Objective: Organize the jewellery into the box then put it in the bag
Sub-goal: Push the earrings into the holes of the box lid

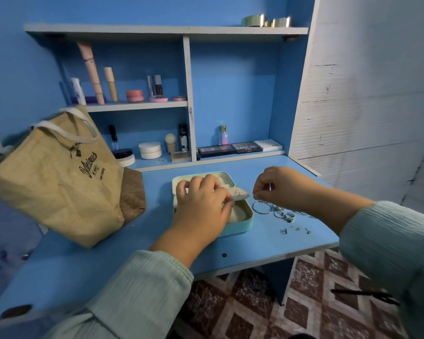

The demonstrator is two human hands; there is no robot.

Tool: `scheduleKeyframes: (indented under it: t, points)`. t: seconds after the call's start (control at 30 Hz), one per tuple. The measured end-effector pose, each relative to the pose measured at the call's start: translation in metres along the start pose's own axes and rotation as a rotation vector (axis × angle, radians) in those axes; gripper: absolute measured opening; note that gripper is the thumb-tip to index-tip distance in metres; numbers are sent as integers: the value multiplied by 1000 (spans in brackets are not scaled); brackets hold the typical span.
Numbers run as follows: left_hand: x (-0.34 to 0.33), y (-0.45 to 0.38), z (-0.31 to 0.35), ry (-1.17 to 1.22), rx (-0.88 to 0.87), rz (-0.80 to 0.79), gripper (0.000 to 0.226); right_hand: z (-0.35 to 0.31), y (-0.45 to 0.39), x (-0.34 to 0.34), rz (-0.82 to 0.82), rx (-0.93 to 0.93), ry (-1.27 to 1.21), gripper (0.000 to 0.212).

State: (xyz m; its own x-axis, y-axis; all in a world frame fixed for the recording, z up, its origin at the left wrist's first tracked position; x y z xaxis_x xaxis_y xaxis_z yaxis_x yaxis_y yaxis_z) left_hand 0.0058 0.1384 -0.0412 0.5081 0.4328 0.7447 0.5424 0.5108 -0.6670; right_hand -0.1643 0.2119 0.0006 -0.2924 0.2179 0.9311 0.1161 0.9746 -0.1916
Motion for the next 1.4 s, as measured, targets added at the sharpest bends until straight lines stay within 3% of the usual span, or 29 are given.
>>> scheduleKeyframes:
  t: [0.17, 0.33, 0.43, 0.7, 1.0, 1.13, 1.2, 1.4]
  points:
    - [-8, -4, 36, 78, -115, -71, 30, 25, 26, 8, -127, -117, 82, 15]
    - [-24, -4, 72, 194, -258, -211, 13, 56, 52, 10, -226, -217, 141, 17]
    - [-36, 1, 82, 192, -231, -391, 30, 67, 65, 9, -216, -243, 104, 17]
    - [-57, 1, 93, 234, -136, -514, 36, 90, 81, -11, -158, -262, 45, 23]
    - [-64, 3, 91, 242, -163, -441, 26, 92, 77, -25, -97, -176, -33, 19]
    - [-61, 8, 91, 145, -191, -363, 25, 91, 78, -28, -70, -179, -49, 15]
    - [-57, 9, 92, 101, -194, -270, 12, 90, 79, -29, -56, -174, -49, 14]
    - [-59, 12, 87, 60, -146, -190, 27, 85, 77, -28, -23, -185, -51, 16]
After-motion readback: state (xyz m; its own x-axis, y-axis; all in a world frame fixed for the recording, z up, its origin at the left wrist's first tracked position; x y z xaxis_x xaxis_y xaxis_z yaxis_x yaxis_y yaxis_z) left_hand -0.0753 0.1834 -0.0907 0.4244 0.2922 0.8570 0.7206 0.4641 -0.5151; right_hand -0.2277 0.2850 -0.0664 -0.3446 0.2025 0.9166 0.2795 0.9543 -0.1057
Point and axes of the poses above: each hand's wrist, its own y-axis away from the middle knuckle, its own x-axis out of the back of the hand, z = x × y, the point moved 1 cm from there along -y, towards the middle knuckle, and after that the axes turned 6 degrees about x, right-handed, at the moved point
